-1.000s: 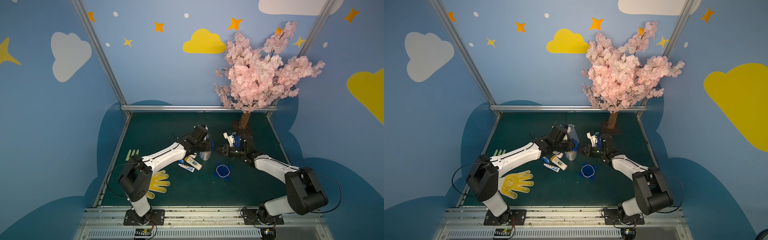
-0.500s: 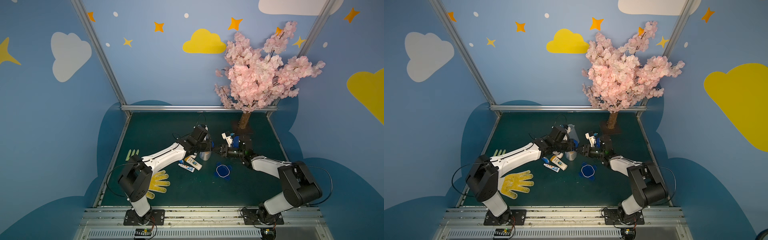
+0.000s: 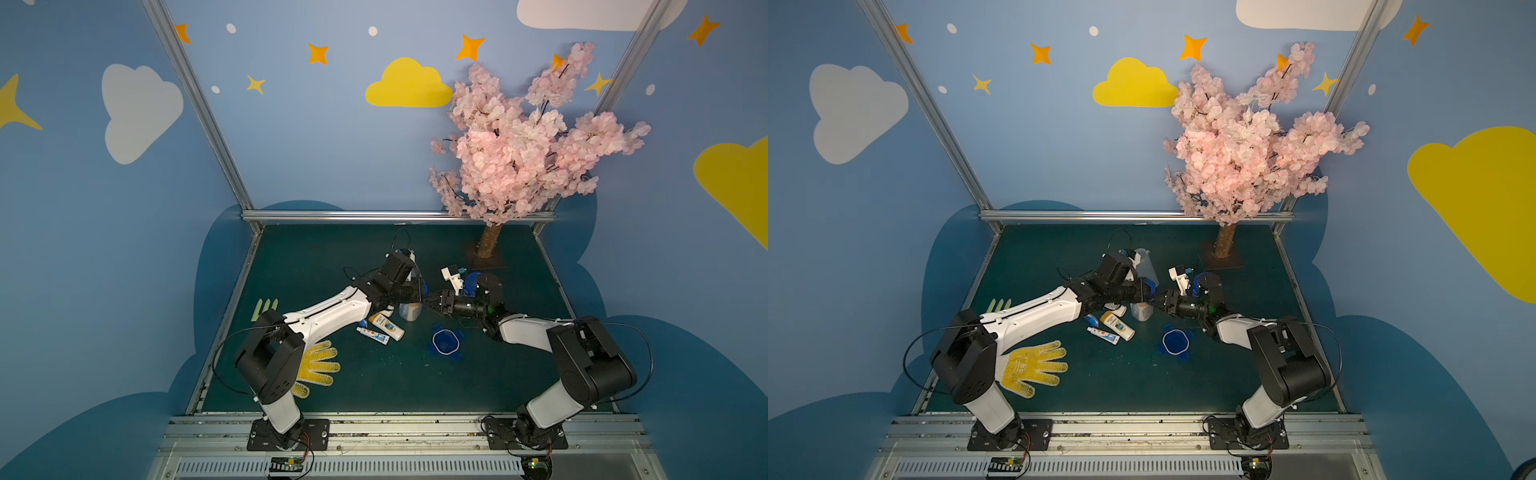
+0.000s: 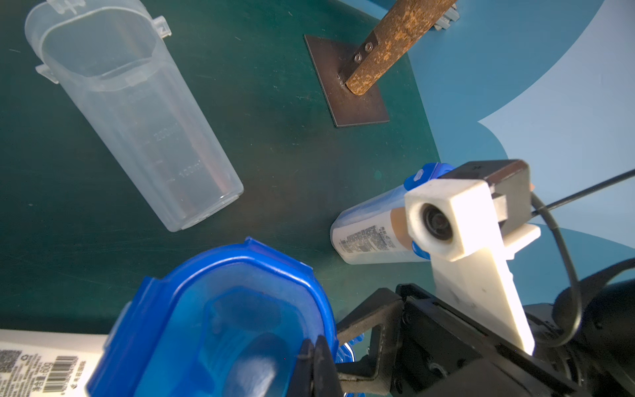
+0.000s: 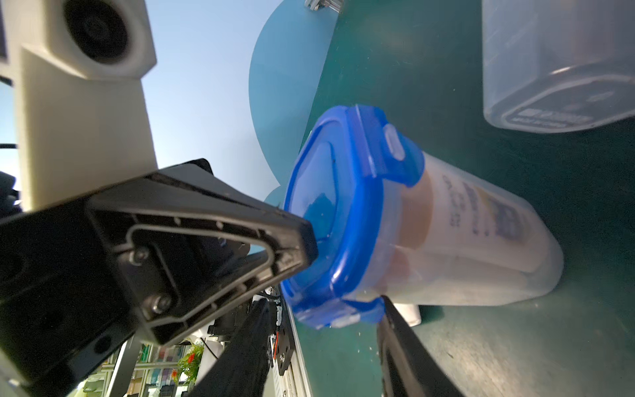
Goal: Take out toiletry kits
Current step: Unfasten the latch on the container.
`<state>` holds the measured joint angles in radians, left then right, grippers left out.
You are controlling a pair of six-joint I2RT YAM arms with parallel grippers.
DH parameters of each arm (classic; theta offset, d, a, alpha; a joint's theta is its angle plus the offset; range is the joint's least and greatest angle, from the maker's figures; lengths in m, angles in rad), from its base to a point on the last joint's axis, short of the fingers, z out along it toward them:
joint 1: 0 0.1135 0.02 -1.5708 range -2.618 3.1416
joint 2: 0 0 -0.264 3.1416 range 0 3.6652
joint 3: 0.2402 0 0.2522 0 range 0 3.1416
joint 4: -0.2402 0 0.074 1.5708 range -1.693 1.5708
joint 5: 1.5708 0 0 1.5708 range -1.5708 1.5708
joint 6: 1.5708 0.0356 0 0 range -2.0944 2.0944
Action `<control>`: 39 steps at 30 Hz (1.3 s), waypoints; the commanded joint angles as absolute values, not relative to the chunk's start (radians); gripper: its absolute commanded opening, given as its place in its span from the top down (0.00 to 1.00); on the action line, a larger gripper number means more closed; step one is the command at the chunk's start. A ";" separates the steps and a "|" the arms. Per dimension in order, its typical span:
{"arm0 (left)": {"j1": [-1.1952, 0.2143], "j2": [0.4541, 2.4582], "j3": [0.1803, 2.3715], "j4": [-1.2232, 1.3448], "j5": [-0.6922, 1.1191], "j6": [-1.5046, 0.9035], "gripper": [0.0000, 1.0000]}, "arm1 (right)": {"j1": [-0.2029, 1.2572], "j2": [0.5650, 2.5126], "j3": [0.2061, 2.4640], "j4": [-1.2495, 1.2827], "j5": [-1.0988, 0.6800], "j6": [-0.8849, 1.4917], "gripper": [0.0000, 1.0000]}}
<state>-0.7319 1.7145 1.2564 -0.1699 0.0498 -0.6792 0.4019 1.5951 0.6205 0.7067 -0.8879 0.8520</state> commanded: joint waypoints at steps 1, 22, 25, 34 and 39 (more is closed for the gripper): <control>-0.726 1.776 1.184 -0.369 0.028 -0.678 0.98 | 0.403 1.589 0.610 0.868 -0.929 0.887 0.51; -0.724 1.779 1.071 -0.326 0.043 -0.721 0.98 | 0.395 1.579 0.585 1.197 -0.981 1.063 0.54; -0.725 1.778 1.059 -0.325 0.041 -0.723 0.98 | 0.394 1.550 0.581 1.181 -0.973 1.062 0.56; -0.736 1.770 1.015 -0.332 0.025 -0.726 0.98 | 0.393 1.475 0.569 1.093 -0.954 1.034 0.56; -0.747 1.776 1.010 -0.339 0.017 -0.727 0.98 | 0.396 1.447 0.569 1.045 -0.948 1.010 0.60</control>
